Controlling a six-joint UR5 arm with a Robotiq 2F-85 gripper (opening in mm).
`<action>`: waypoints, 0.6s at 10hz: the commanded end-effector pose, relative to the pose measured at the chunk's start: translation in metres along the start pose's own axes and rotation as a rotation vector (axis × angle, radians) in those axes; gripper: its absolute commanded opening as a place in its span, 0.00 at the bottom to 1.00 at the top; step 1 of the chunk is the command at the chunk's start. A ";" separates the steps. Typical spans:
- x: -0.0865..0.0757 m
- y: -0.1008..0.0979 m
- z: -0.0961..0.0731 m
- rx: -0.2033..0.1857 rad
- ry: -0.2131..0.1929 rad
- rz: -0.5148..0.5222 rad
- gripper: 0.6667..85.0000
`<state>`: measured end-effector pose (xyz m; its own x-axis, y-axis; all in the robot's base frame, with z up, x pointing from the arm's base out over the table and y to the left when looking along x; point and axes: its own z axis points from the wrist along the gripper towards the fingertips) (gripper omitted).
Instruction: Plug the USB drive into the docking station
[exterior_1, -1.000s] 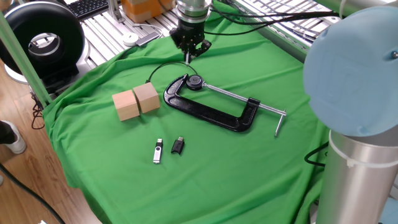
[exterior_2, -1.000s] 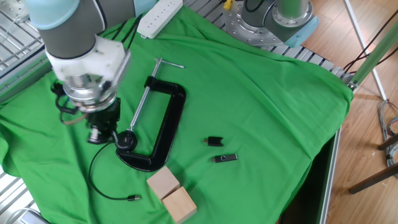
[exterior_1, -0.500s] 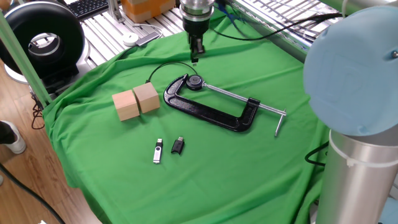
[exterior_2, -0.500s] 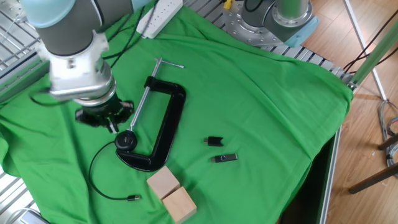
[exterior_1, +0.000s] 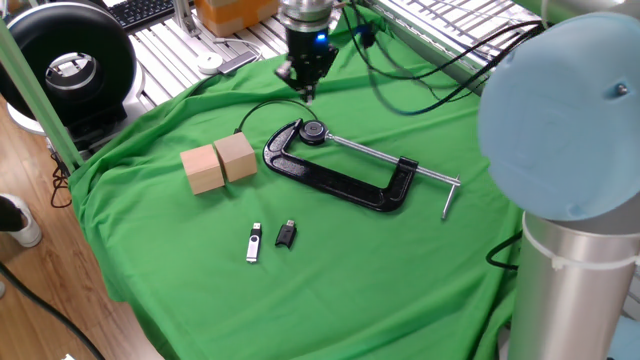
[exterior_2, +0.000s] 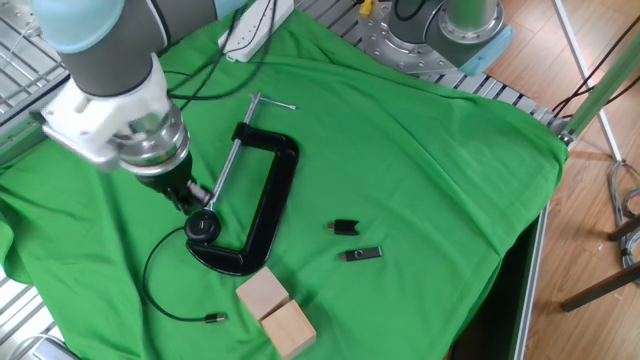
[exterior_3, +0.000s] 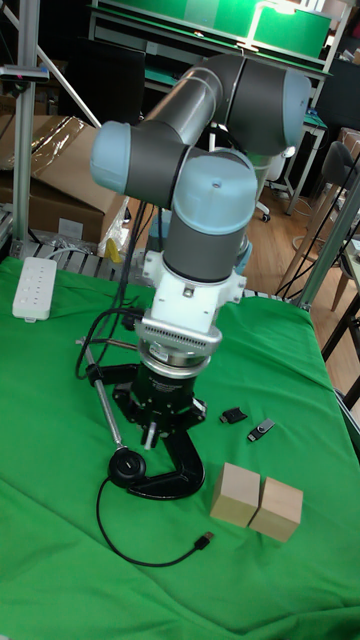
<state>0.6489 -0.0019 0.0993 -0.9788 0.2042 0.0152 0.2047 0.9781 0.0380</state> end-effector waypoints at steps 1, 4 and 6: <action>-0.012 0.039 -0.008 -0.067 -0.004 0.419 0.01; -0.012 0.044 -0.008 -0.088 0.012 0.499 0.01; -0.010 0.038 -0.006 -0.079 0.019 0.491 0.01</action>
<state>0.6658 0.0289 0.1051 -0.8069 0.5888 0.0475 0.5906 0.8026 0.0843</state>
